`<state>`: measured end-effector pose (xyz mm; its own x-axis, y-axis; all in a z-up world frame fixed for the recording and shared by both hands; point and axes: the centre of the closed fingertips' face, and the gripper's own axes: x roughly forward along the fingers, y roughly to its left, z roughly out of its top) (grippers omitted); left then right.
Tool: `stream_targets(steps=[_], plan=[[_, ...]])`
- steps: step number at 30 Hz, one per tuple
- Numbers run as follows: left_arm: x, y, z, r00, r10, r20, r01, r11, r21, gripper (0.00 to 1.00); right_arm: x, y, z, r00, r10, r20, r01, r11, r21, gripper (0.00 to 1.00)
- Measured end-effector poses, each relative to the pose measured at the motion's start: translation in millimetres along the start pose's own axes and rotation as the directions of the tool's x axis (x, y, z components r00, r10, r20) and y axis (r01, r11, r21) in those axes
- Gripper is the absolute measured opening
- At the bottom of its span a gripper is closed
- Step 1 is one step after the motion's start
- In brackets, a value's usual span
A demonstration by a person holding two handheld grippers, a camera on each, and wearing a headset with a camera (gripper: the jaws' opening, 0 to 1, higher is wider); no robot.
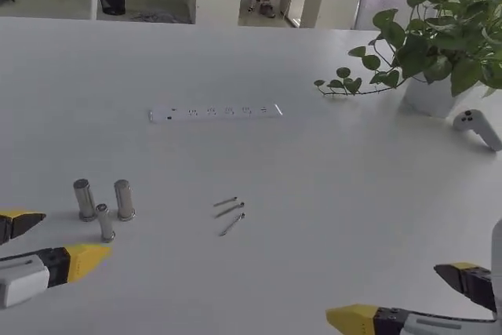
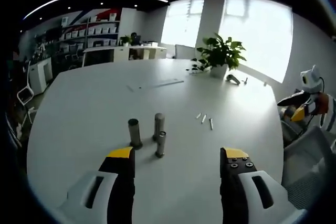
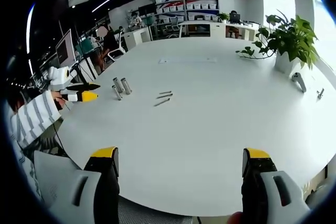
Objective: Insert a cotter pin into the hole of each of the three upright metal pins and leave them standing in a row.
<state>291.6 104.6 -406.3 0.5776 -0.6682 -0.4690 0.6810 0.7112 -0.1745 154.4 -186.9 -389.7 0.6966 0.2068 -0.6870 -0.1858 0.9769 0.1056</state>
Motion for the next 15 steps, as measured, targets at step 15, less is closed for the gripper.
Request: stream_targets(steps=[15], plan=[[33.3, 18.3, -9.8, 0.9985, 0.002, -0.055, 0.000, 0.999, 0.040, 0.49, -0.2, 4.5, -6.6, 0.9999, -0.009, -0.013, 0.009, 1.000, 0.019, 0.96]])
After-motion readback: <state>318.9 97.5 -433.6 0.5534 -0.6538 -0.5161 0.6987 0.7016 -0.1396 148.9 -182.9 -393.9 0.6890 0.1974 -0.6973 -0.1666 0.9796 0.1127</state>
